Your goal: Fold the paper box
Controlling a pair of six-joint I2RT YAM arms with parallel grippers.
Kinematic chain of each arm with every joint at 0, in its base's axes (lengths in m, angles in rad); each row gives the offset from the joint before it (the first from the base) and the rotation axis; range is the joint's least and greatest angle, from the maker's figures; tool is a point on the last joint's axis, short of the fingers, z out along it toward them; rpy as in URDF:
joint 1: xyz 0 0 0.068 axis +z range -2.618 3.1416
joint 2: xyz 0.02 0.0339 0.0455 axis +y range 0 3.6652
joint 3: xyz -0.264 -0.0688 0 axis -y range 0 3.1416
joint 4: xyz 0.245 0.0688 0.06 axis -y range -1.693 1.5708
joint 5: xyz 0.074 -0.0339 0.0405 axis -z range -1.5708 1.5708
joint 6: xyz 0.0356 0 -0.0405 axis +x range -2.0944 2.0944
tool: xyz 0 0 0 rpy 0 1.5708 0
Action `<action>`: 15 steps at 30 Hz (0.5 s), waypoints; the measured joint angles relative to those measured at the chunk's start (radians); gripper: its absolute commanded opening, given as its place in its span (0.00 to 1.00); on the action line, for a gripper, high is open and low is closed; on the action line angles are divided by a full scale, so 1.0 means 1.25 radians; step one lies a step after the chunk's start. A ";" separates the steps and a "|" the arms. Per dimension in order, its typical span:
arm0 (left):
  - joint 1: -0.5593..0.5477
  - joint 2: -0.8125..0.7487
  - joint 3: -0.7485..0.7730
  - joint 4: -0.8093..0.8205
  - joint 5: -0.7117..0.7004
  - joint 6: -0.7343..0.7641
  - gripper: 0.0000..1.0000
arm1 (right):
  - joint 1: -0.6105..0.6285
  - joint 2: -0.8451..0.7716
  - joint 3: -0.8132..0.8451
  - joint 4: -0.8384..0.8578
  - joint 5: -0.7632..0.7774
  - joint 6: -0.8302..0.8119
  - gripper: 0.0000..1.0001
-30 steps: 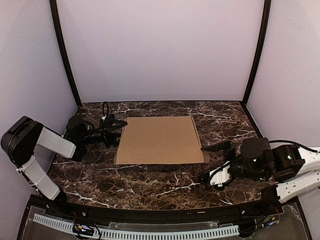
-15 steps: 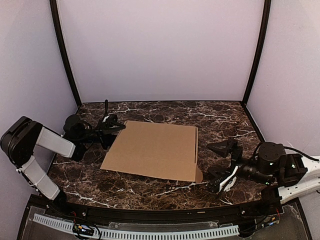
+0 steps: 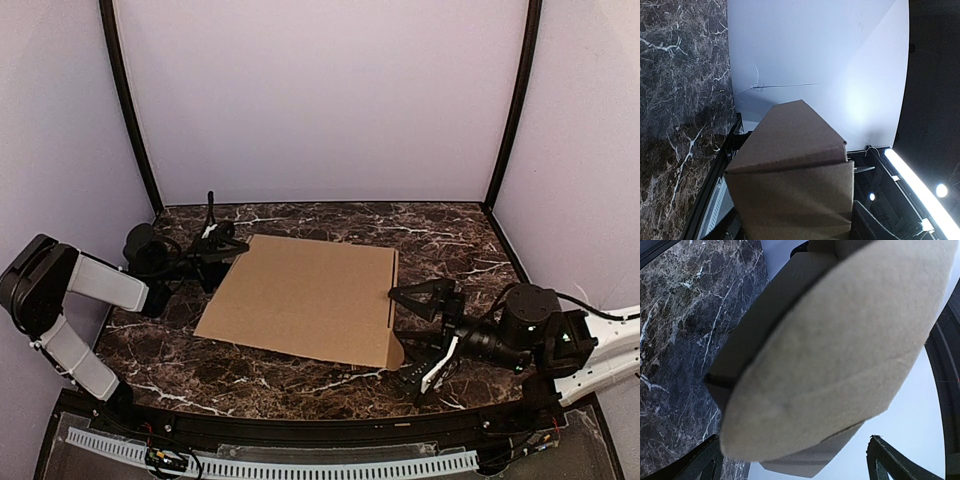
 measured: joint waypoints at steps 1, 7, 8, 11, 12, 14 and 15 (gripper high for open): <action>0.000 -0.002 0.000 0.000 0.000 0.000 0.01 | 0.000 0.008 -0.002 0.014 -0.004 -0.002 0.99; 0.000 -0.012 0.000 -0.001 0.000 0.000 0.01 | 0.000 0.054 -0.021 0.091 -0.031 -0.005 0.97; 0.000 -0.012 0.000 -0.001 0.000 0.000 0.01 | 0.000 0.059 -0.023 0.099 -0.034 -0.005 0.96; 0.000 -0.015 0.000 -0.001 0.000 0.000 0.01 | 0.000 0.071 -0.023 0.122 -0.043 -0.002 0.89; 0.000 -0.017 0.000 -0.001 0.000 0.000 0.01 | 0.000 0.073 -0.023 0.127 -0.045 -0.001 0.86; 0.000 -0.019 0.000 -0.001 0.000 0.000 0.01 | 0.000 0.075 -0.022 0.129 -0.047 0.006 0.79; 0.000 -0.020 0.000 -0.001 0.000 0.000 0.01 | 0.001 0.076 -0.021 0.128 -0.047 0.010 0.75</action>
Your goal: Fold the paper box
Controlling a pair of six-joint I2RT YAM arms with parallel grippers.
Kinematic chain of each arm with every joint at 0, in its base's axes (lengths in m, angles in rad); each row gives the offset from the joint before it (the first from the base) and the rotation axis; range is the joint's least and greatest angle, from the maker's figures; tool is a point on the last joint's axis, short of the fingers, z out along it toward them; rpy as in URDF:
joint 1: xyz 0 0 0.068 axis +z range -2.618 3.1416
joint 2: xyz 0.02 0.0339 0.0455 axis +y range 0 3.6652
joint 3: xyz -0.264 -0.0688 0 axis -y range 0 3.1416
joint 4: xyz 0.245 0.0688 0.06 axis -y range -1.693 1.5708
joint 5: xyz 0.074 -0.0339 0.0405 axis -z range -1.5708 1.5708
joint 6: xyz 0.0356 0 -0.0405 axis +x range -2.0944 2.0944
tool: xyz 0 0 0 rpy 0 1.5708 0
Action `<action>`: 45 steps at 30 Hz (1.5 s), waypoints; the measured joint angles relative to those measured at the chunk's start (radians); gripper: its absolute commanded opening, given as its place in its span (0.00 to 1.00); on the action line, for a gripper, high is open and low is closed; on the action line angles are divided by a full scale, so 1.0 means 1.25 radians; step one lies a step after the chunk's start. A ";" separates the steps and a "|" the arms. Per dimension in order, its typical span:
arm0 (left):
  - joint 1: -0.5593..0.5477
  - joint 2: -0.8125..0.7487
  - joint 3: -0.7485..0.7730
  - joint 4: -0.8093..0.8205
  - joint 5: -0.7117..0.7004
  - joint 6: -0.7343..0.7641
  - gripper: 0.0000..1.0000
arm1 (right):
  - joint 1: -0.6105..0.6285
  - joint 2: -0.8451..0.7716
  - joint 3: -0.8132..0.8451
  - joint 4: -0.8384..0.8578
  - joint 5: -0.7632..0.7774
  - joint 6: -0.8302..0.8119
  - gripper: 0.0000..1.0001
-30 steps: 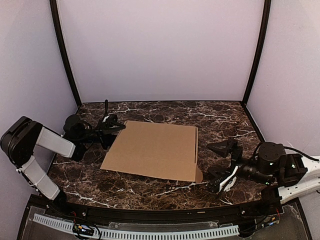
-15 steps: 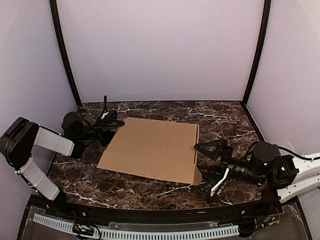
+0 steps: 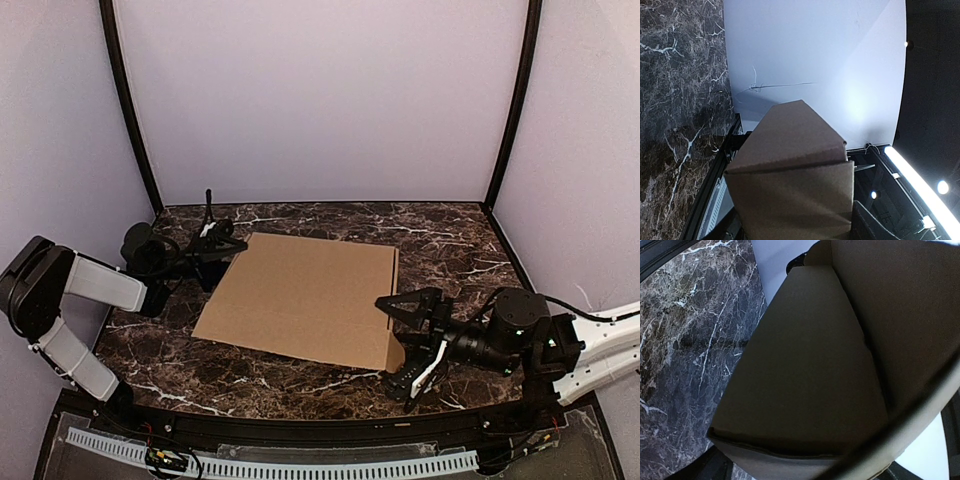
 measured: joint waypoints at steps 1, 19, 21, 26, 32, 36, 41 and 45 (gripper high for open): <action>0.000 0.000 -0.001 0.000 0.000 0.000 0.01 | 0.001 0.001 0.002 -0.001 -0.001 0.003 0.70; 0.000 -0.038 -0.007 -0.068 -0.011 0.045 0.98 | 0.005 -0.010 0.011 -0.014 0.002 0.086 0.45; 0.000 -0.074 -0.005 -0.125 -0.019 0.093 0.99 | 0.005 -0.028 0.007 -0.029 0.009 0.112 0.45; 0.000 -0.195 0.063 -0.480 -0.060 0.349 0.99 | 0.006 -0.096 -0.002 -0.094 0.038 0.231 0.46; 0.002 -0.299 0.154 -0.877 -0.199 0.643 0.99 | -0.003 -0.139 0.034 -0.254 0.052 0.488 0.46; 0.004 -0.372 0.157 -1.042 -0.313 0.769 0.99 | -0.013 -0.136 0.060 -0.335 0.021 0.674 0.42; 0.004 -0.454 0.164 -1.169 -0.410 0.888 0.99 | -0.052 -0.106 0.066 -0.371 -0.079 0.834 0.40; 0.004 -0.500 0.190 -1.240 -0.440 0.971 0.99 | -0.121 -0.076 0.053 -0.356 -0.193 0.911 0.40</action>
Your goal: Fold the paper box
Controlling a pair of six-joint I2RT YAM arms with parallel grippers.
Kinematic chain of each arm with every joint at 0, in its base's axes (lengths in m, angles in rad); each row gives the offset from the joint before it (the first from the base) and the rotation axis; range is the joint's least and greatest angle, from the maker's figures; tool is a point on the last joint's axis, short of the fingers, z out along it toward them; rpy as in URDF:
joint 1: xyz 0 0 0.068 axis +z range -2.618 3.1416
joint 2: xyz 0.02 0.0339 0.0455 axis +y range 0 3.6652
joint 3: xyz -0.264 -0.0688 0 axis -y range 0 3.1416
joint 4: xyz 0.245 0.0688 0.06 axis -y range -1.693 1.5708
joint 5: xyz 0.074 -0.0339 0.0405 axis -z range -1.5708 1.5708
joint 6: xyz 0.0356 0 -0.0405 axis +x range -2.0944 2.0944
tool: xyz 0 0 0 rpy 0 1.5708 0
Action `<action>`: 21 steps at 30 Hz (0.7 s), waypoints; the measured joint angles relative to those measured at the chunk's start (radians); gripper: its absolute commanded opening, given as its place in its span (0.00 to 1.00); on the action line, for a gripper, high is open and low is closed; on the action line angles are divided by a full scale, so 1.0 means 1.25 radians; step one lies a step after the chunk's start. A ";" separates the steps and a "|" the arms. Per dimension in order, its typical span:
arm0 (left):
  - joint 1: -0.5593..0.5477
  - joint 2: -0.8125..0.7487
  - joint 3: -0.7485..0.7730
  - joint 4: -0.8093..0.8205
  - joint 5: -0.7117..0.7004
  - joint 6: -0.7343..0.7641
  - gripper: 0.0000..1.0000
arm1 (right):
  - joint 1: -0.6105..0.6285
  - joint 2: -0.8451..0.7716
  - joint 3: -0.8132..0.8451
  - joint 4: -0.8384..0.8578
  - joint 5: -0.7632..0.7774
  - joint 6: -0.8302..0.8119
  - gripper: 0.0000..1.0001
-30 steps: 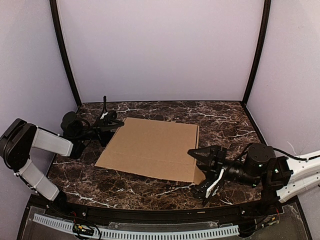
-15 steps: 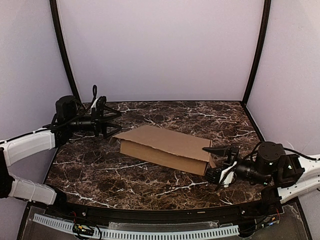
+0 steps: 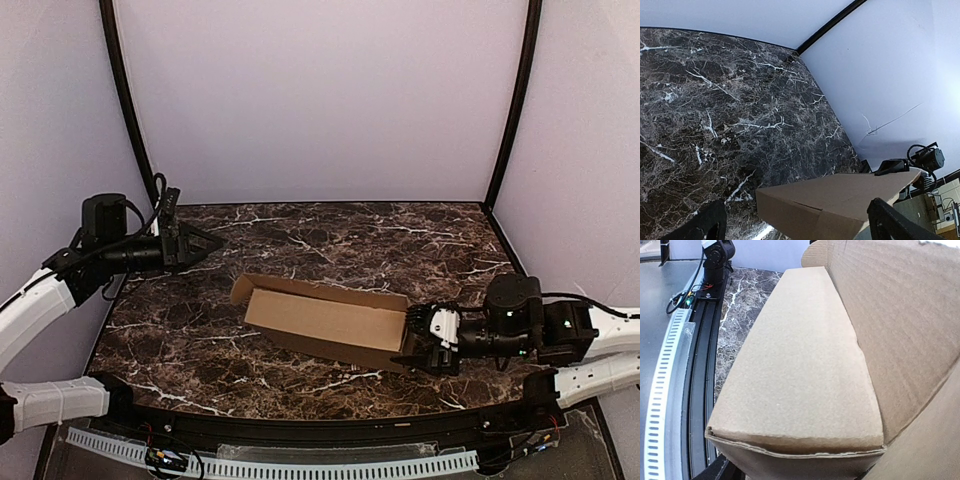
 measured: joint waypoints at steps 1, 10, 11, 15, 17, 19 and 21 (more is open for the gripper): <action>0.000 -0.008 0.010 -0.017 -0.004 0.020 0.99 | -0.023 0.005 -0.008 0.011 -0.034 0.015 0.39; 0.000 -0.038 0.061 -0.096 -0.006 0.128 0.99 | -0.211 0.150 -0.041 0.173 -0.341 0.045 0.30; 0.000 -0.038 0.061 -0.096 -0.002 0.132 0.99 | -0.219 0.179 -0.041 0.202 -0.370 0.034 0.29; 0.000 -0.032 0.061 -0.096 0.022 0.145 0.99 | -0.253 0.268 -0.037 0.279 -0.464 -0.013 0.25; 0.000 -0.025 0.064 -0.096 0.031 0.149 0.99 | -0.266 0.302 -0.032 0.305 -0.496 -0.047 0.23; 0.000 -0.020 0.064 -0.096 0.039 0.151 0.99 | -0.277 0.328 -0.027 0.321 -0.516 -0.078 0.19; 0.000 -0.013 0.064 -0.096 0.050 0.151 0.99 | -0.286 0.354 -0.019 0.334 -0.530 -0.109 0.18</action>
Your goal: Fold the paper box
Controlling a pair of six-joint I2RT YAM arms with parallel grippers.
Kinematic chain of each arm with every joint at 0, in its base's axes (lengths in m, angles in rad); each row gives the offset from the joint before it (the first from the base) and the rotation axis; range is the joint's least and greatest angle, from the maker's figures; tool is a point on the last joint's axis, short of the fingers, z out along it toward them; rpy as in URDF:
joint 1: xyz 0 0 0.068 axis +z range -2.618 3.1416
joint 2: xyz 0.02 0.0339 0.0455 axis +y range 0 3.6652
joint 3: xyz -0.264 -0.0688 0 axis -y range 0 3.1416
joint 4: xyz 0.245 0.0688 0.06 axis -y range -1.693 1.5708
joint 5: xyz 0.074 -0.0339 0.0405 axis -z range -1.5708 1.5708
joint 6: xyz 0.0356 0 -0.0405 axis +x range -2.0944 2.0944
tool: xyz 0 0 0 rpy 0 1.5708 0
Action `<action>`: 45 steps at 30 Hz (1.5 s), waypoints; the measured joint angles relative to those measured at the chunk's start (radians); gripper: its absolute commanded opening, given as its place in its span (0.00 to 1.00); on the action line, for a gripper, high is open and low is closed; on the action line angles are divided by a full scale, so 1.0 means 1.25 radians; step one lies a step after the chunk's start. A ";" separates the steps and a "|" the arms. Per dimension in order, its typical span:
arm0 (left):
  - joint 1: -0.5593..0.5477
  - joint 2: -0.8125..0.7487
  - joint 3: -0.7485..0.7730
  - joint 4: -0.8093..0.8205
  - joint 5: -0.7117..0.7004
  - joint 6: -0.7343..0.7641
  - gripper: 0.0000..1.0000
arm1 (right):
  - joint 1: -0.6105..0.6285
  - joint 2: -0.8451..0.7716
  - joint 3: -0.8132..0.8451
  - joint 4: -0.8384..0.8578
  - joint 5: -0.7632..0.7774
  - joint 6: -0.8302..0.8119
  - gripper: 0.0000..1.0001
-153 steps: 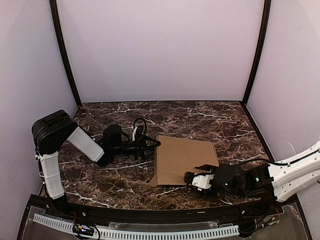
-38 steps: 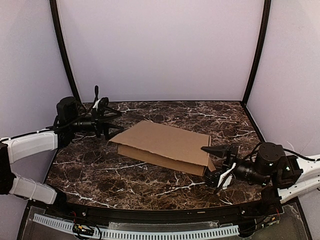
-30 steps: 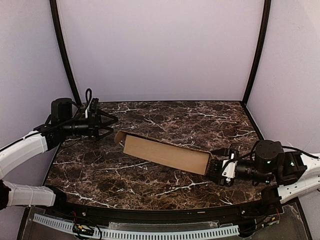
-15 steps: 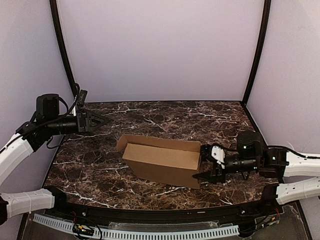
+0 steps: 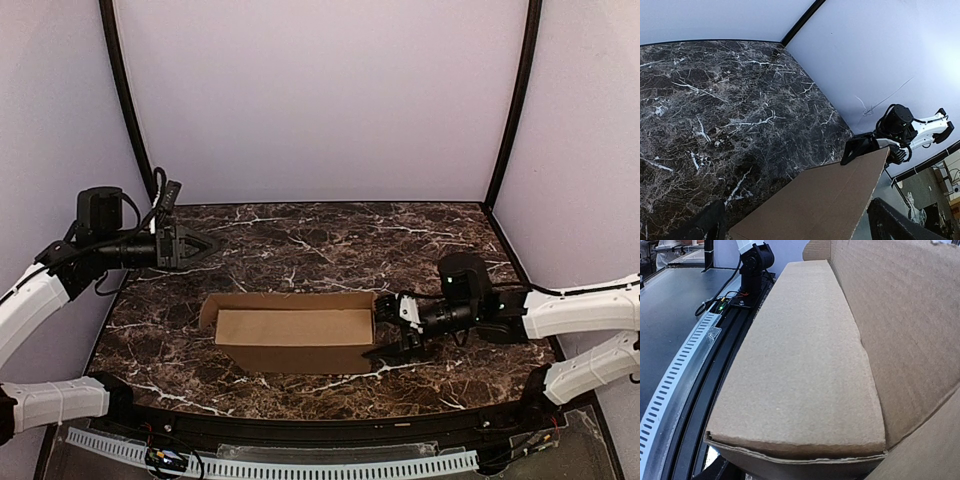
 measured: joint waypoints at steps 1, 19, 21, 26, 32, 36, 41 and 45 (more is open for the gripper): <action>0.000 0.003 0.000 0.000 0.006 -0.002 0.99 | -0.005 0.009 0.002 0.005 -0.005 -0.012 0.18; -0.019 -0.046 -0.008 -0.187 0.013 -0.035 0.99 | -0.060 0.126 0.048 0.042 -0.047 -0.058 0.15; -0.038 -0.046 0.005 -0.228 -0.008 -0.029 0.99 | -0.065 0.139 0.053 0.047 -0.053 -0.057 0.15; -0.091 -0.037 0.027 -0.277 -0.050 -0.028 0.96 | -0.074 0.166 0.071 0.056 -0.067 -0.052 0.17; -0.121 -0.021 0.052 -0.308 -0.088 -0.035 0.82 | -0.079 0.176 0.078 0.058 -0.072 -0.051 0.17; -0.126 -0.016 0.067 -0.327 -0.108 -0.045 0.63 | -0.081 0.183 0.087 0.055 -0.073 -0.052 0.17; -0.129 -0.001 0.089 -0.358 -0.131 -0.046 0.51 | -0.082 0.185 0.089 0.054 -0.073 -0.052 0.17; -0.131 0.008 0.114 -0.395 -0.157 -0.042 0.47 | -0.082 0.185 0.089 0.053 -0.073 -0.052 0.17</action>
